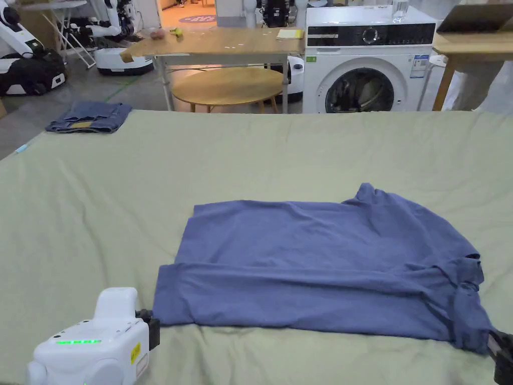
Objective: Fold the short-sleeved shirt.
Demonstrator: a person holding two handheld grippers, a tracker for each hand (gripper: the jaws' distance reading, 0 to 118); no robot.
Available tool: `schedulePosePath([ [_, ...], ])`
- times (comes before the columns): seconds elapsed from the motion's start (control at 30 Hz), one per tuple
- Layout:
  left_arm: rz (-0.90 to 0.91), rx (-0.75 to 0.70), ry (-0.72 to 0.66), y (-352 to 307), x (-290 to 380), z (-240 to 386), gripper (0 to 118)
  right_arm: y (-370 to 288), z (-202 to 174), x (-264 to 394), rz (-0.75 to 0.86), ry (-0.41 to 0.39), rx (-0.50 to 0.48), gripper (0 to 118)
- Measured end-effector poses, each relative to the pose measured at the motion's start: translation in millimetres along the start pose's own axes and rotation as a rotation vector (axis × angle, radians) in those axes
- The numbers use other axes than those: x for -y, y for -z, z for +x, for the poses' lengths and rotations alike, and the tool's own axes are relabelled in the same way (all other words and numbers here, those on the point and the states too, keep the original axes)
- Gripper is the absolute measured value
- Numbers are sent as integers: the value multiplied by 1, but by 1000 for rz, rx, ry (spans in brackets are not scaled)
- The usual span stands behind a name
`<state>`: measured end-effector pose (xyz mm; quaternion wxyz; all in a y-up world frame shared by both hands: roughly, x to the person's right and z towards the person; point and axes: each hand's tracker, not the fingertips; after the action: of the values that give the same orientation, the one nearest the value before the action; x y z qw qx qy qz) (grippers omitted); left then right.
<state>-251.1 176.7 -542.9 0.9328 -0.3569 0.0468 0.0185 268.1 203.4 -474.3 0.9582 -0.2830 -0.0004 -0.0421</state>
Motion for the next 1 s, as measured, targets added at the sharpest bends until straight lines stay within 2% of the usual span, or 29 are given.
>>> schedulePosePath([
  [0.07, -19, -48, 21, 18, -7, 6, 84, 4, 1, 3, -1, -3, 10, 0],
  [0.1, -37, -61, 35, 27, -8, 8, 107, 3, 5, -3, -1, -5, 16, 0],
  [0.13, -24, -56, 39, 35, -9, 11, 110, 5, 7, -3, -1, -4, 25, 0],
  [0.23, -92, -121, 85, 59, -13, 25, 109, 9, 14, -7, -6, 4, 38, 0],
  [0.33, -173, -125, 136, 76, -13, 35, 92, 18, 16, -5, -16, -13, 65, 0],
  [0.37, -163, -125, 135, 75, -14, 40, 87, 20, 19, -8, -20, -18, 73, 15],
  [0.4, -146, -143, 161, 71, -16, 44, 73, 25, 20, -9, -26, -22, 75, 47],
  [0.43, -106, -141, 207, 62, -18, 50, 37, 34, 21, -10, -43, -30, 78, 94],
  [0.47, -72, -155, 231, 57, -19, 56, 14, 44, 21, -10, -71, -40, 75, 114],
  [0.5, -53, -147, 249, 55, -20, 60, 7, 52, 21, -12, -89, -52, 76, 118],
  [0.6, -81, -111, 240, 53, -27, 65, 4, 82, 19, -13, -91, -82, 76, 117],
  [0.67, -93, -85, 192, 56, -29, 61, 1, 105, 21, -14, -131, -85, 39, 116],
  [0.7, -96, -80, 187, 57, -30, 56, 0, 115, 23, -13, -180, -77, 21, 107],
  [0.73, -104, -72, 179, 57, -30, 53, 0, 125, 23, -13, -238, -71, 27, 63],
  [0.77, -105, -63, 170, 54, -30, 49, 0, 128, 25, -12, -275, -53, 49, 12],
  [0.8, -99, -55, 160, 49, -30, 47, 0, 121, 25, -13, -232, -20, 14, 2],
  [0.9, -39, 1, 109, 21, -36, 37, 0, 88, 30, -25, -177, 6, -13, 2],
  [1.0, 6, 25, 126, -12, -43, 30, 0, 47, 29, -40, -127, 11, -37, 2],
])
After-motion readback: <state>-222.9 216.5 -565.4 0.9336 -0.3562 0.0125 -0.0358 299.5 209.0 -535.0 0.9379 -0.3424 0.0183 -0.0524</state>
